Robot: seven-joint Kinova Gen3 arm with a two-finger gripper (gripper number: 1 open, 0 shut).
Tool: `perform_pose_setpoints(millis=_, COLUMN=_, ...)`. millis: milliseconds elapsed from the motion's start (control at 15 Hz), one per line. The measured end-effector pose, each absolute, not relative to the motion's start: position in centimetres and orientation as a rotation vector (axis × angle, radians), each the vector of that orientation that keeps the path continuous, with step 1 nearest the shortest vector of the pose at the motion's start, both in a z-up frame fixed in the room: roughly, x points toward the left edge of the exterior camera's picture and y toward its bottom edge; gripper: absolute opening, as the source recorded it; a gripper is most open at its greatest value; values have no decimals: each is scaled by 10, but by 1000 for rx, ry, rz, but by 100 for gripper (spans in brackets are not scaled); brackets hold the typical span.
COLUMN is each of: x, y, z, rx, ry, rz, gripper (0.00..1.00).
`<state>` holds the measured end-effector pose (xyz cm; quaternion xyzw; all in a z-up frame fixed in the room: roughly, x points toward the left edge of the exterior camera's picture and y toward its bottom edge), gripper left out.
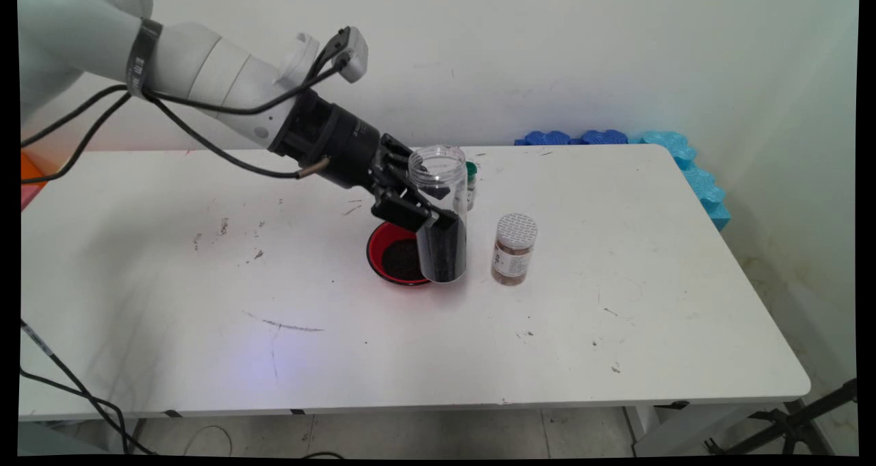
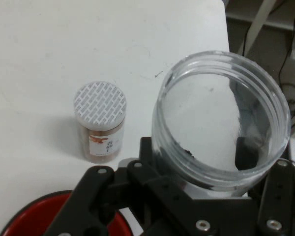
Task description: Pour the black seasoning powder in the red bowl, then place the picked object on the table
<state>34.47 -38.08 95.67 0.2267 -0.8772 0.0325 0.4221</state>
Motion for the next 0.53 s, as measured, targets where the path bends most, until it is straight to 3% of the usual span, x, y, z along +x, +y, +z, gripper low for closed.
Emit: perform_pose_setpoints(millis=533, x=337, y=-370, z=962, rx=448, ry=-2217, rz=158, gripper=0)
